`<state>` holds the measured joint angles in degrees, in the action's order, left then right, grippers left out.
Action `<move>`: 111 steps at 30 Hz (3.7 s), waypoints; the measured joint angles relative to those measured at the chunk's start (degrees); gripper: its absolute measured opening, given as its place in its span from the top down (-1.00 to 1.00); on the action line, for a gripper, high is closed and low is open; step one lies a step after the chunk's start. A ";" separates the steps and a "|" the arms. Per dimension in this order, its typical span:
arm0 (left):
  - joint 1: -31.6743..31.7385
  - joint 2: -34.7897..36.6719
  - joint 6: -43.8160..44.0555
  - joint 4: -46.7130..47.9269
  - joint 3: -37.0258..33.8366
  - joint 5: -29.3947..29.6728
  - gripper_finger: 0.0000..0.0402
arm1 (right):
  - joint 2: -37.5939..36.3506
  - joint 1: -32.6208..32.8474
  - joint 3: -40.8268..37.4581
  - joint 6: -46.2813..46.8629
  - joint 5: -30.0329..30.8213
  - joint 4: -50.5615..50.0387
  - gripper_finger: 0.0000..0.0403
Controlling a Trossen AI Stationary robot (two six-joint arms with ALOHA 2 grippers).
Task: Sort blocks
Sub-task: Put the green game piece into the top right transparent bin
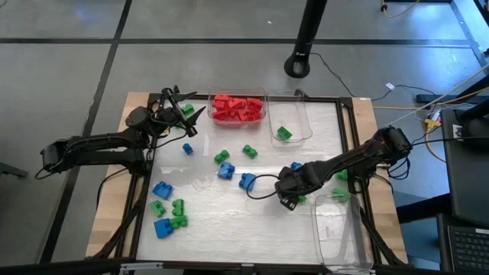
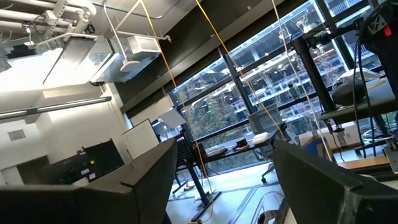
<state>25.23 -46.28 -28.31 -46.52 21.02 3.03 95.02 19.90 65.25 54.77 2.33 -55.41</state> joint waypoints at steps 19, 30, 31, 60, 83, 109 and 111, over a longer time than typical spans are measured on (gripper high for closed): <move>0.00 0.00 -0.21 0.00 0.00 0.00 -0.26 | 0.02 -0.04 -7.87 2.69 4.76 9.58 -0.36; 0.00 0.00 -0.21 -0.01 0.00 0.00 -0.26 | 0.02 -0.04 -12.54 2.48 7.65 12.87 -0.36; 0.00 0.00 -0.21 -0.01 0.00 0.01 -0.26 | 0.02 -0.04 -12.54 2.05 8.20 12.81 -0.35; -0.02 0.01 -0.23 -0.02 0.00 0.00 -0.26 | -0.02 -0.04 -12.45 -5.48 10.11 12.01 0.52; -0.02 0.02 -0.23 0.00 0.00 -0.01 -0.26 | 0.13 -0.02 -9.52 -12.72 10.97 9.38 0.94; -0.02 0.01 -0.23 0.00 0.00 0.01 -0.26 | 0.07 -17.77 13.46 -44.60 21.75 -4.22 0.90; -0.02 0.00 -0.44 -0.02 0.00 0.01 -0.26 | 0.07 -20.67 13.52 -47.50 21.70 -4.05 0.90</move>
<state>25.21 -46.28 -28.74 -46.54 21.02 3.04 95.09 -0.77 78.76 7.27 24.03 -59.46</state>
